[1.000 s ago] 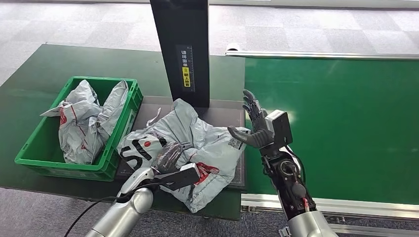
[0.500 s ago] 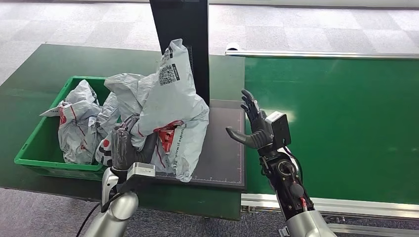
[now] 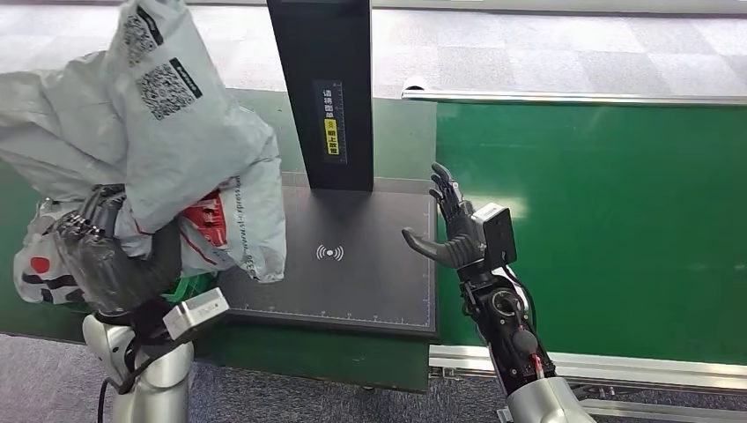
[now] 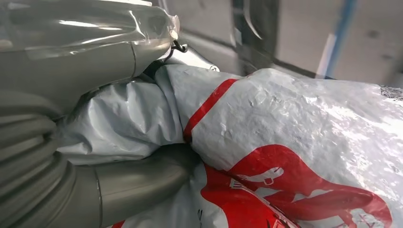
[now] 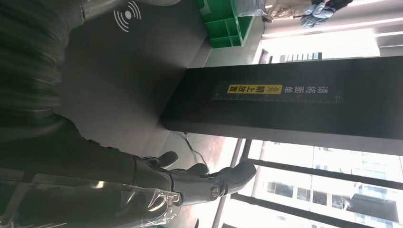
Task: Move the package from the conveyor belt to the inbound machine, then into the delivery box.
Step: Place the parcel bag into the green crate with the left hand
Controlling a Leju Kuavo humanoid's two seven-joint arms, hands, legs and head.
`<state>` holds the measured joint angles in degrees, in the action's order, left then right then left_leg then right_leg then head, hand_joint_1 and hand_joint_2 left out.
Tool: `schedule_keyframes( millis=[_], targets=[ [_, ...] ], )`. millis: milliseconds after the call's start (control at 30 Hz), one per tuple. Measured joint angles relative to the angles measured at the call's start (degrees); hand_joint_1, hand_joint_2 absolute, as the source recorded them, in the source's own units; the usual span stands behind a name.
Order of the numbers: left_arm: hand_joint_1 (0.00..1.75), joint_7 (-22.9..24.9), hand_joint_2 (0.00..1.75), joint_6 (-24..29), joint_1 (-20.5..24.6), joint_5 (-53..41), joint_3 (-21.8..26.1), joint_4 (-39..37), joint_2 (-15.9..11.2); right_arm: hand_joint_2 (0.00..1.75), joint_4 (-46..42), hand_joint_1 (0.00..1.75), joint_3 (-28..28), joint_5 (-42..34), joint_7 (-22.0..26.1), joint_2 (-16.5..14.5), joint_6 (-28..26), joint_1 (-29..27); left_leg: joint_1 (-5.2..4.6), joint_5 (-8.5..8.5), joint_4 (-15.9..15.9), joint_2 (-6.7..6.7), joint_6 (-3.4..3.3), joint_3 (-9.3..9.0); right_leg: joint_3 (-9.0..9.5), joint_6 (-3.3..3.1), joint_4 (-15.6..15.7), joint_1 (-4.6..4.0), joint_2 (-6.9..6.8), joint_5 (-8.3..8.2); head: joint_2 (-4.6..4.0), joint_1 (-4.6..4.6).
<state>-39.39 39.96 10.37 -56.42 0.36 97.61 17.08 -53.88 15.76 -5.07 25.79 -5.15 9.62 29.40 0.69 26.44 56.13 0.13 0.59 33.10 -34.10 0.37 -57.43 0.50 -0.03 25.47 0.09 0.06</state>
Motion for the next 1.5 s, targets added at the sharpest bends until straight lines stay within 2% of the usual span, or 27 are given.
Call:
schedule_keyframes(
  millis=[100,200,267,433,500,633,700,800,833,867,1000,1133,1233,1300,1333,1433,1467,1500],
  targets=[
    [1.75,4.8,1.75,0.1,4.1,-5.8,7.4,-3.4,0.6,1.75,0.0,0.0,0.0,0.3,-0.3,-0.3,-0.2,-0.2,0.01,-0.02,0.0,0.01,0.01,-0.02,0.01,-0.01,0.0,-0.01,0.0,-0.01,0.0,0.01],
    [1.75,15.5,1.75,0.0,8.5,-16.6,13.7,-8.7,-0.1,1.75,-0.1,0.0,0.0,0.6,-1.0,-0.5,-0.5,-0.5,0.01,-0.03,0.0,0.04,0.01,-0.03,0.02,-0.01,0.0,-0.01,0.01,-0.02,0.0,0.01],
    [1.75,22.0,1.75,0.0,10.7,-21.3,16.3,-12.5,-1.4,1.75,-0.3,0.0,0.0,0.7,-1.4,-0.6,-0.8,-0.8,0.0,-0.03,0.0,0.05,0.01,-0.02,0.0,-0.01,0.0,-0.01,0.01,-0.02,0.0,0.01],
    [1.74,36.6,1.75,0.0,16.7,-26.2,17.9,-25.1,-6.5,1.75,-1.2,0.0,0.0,1.0,-2.4,-0.7,-1.0,-1.4,0.0,-0.02,0.0,0.06,0.02,0.01,-0.02,-0.02,0.0,0.0,0.02,-0.02,0.0,0.02],
    [1.72,41.1,1.75,0.0,18.7,-26.7,17.7,-30.2,-8.4,1.75,-1.7,0.0,0.0,1.1,-2.8,-0.8,-1.0,-1.8,0.0,-0.02,0.0,0.15,0.02,0.0,-0.05,-0.02,0.0,0.0,0.06,-0.02,0.0,0.01],
    [1.67,46.1,1.75,-1.0,22.2,-27.0,15.9,-40.5,-12.1,1.75,-2.7,0.0,-0.1,1.3,-3.5,-0.8,-0.8,-2.4,0.0,-0.02,0.0,0.15,0.02,0.01,-0.06,-0.02,0.0,0.0,0.06,-0.02,0.0,0.02],
    [1.63,47.0,1.75,-2.1,23.3,-25.7,14.1,-45.4,-13.8,1.75,-3.0,0.0,-0.1,1.5,-3.8,-0.8,-0.6,-2.5,0.0,-0.02,0.0,0.15,0.02,0.0,-0.06,-0.02,0.0,0.0,0.06,-0.02,0.0,0.02],
    [1.31,45.0,1.75,-2.1,24.6,-21.9,11.6,-50.6,-15.2,1.75,-3.2,0.0,-0.3,1.6,-4.2,-0.8,-0.1,-2.5,-0.01,-0.02,0.0,0.14,0.02,0.01,-0.04,-0.02,0.0,0.0,0.06,-0.02,0.0,0.02],
    [1.24,44.4,1.75,-1.8,24.9,-21.0,10.9,-51.8,-15.5,1.75,-3.3,0.0,-0.3,1.6,-4.2,-0.8,0.1,-2.5,-0.01,-0.02,0.0,0.14,0.02,0.01,-0.03,-0.02,0.0,0.0,0.05,-0.02,0.0,0.02],
    [1.24,44.2,1.75,-1.6,25.2,-20.5,10.3,-52.8,-15.8,1.75,-3.3,0.0,-0.3,1.6,-4.3,-0.8,0.2,-2.5,-0.01,-0.02,0.0,0.13,0.02,0.01,-0.03,-0.02,0.0,0.0,0.05,-0.02,0.0,0.02],
    [0.0,44.2,1.75,-1.3,25.7,-19.8,8.7,-55.5,-16.5,1.75,-3.4,0.0,-0.3,1.7,-4.4,-0.8,0.2,-2.5,-0.01,-0.02,0.0,0.1,0.02,0.0,0.0,-0.02,0.0,0.01,0.03,-0.02,0.0,0.01],
    [0.0,44.4,0.0,-0.4,25.5,-19.8,7.8,-56.3,-16.9,1.75,-3.4,0.0,-0.3,1.7,-4.4,-0.8,0.4,-2.5,-0.01,-0.02,0.0,0.1,0.02,-0.01,0.03,-0.02,0.0,0.0,0.03,-0.02,0.0,0.02],
    [0.0,42.4,0.0,0.2,24.1,-19.4,8.0,-54.0,-16.8,1.75,-3.4,0.0,-0.3,1.7,-4.4,-0.8,0.6,-2.5,-0.01,-0.02,0.0,0.11,0.02,-0.01,0.02,-0.02,0.0,0.0,0.04,-0.02,0.0,0.02],
    [0.0,36.7,0.0,0.2,22.4,-19.1,9.4,-49.8,-15.9,1.75,-3.4,0.0,-0.3,1.7,-4.4,-0.8,0.6,-2.4,-0.01,-0.02,0.0,0.13,0.02,0.0,-0.01,-0.02,0.0,0.0,0.05,-0.02,0.0,0.01],
    [0.0,31.2,0.0,0.2,21.5,-18.6,11.1,-46.8,-14.9,1.75,-3.4,0.0,-0.3,1.6,-4.4,-0.8,0.6,-2.4,-0.01,-0.02,0.0,0.13,0.02,0.03,-0.04,-0.02,0.0,0.0,0.05,-0.02,0.0,0.02],
    [0.0,10.4,0.0,0.3,20.4,-16.4,19.8,-38.0,-10.4,1.75,-3.4,0.0,-0.2,1.5,-4.3,-0.9,0.6,-2.3,-0.03,0.0,0.0,0.15,0.01,0.1,-0.07,-0.02,0.0,0.01,0.05,-0.02,0.0,0.03],
    [0.0,6.1,0.0,0.3,20.3,-16.0,22.7,-35.8,-9.1,1.75,-3.4,0.0,-0.2,1.5,-4.3,-0.9,0.6,-2.2,-0.03,0.0,0.0,0.17,0.01,0.1,-0.08,-0.02,0.0,0.02,0.07,-0.02,0.0,0.03],
    [0.0,4.0,0.0,0.3,20.3,-15.8,25.0,-34.0,-8.0,1.75,-3.4,0.0,-0.2,1.5,-4.2,-0.9,0.6,-2.2,-0.04,0.01,0.0,0.18,0.01,0.09,-0.09,-0.02,0.0,0.02,0.07,-0.02,0.0,0.01]
  ],
)
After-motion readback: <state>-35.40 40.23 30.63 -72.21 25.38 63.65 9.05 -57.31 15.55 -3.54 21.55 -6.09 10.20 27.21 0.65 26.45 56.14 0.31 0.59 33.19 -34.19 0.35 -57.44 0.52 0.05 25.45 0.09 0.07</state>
